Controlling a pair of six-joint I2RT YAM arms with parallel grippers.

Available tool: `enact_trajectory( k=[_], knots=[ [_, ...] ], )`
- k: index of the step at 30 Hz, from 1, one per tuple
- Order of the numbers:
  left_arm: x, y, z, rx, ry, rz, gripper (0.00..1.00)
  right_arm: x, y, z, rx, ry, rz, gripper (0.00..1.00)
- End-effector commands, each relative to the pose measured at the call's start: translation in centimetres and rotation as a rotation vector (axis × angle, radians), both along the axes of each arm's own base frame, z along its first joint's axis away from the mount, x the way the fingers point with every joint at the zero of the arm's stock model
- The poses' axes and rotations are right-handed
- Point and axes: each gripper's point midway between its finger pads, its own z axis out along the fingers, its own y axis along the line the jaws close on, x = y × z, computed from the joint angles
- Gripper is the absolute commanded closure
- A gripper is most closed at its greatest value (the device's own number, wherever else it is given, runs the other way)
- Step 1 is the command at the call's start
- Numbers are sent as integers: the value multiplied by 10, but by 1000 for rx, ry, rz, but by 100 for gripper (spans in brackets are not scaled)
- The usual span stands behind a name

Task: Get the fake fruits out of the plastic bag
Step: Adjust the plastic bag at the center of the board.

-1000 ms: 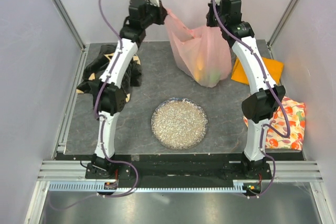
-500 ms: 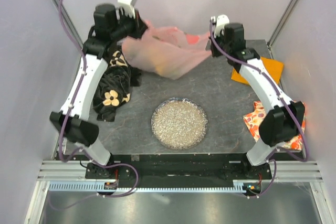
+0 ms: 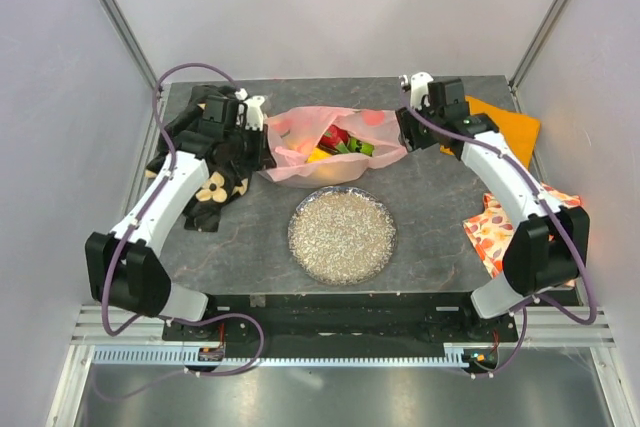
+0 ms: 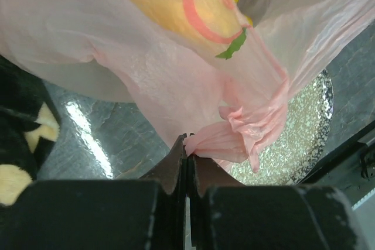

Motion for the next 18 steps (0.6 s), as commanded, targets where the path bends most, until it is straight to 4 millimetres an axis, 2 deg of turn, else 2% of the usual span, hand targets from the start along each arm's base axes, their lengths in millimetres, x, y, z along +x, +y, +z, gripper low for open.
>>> enact_trajectory(
  k=[1, 2, 3, 4, 6, 7, 8, 9, 11, 12, 14, 15, 17, 18],
  knots=[
    [-4, 5, 78, -61, -192, 29, 98, -8, 22, 133, 144, -193, 106, 34],
    [-7, 3, 89, -83, -226, 19, 98, -12, 33, 173, 199, -272, 164, 30],
    [-11, 2, 98, -105, -256, 14, 98, -11, 38, 193, 218, -332, 186, 29],
    [-18, 1, 116, -134, -316, 4, 99, -18, 44, 212, 231, -385, 218, 28],
    [-22, 4, 129, -149, -397, 6, 98, -24, 68, 220, 235, -441, 320, 28],
    [-22, 5, 125, -140, -400, 15, 98, -24, 78, 208, 215, -428, 361, 29],
    [-25, 9, 108, -122, -352, 34, 98, -25, 87, 200, 179, -431, 408, 30],
    [-25, 13, 100, -102, -328, 59, 98, -24, 107, 187, 173, -415, 459, 32],
    [-28, 15, 82, -92, -266, 74, 99, -21, 125, 160, 168, -368, 503, 34],
    [-28, 14, 80, -95, -262, 74, 98, -17, 142, 139, 172, -325, 547, 38],
    [-27, 14, 75, -92, -267, 68, 98, -11, 158, 118, 168, -282, 575, 42],
    [-24, 16, 74, -80, -277, 76, 98, -6, 171, 89, 156, -213, 588, 43],
    [-20, 18, 67, -60, -265, 83, 93, 3, 178, 70, 132, -168, 574, 46],
    [-21, 16, 67, -67, -263, 70, 90, 2, 183, 43, 104, -92, 578, 48]
  ],
)
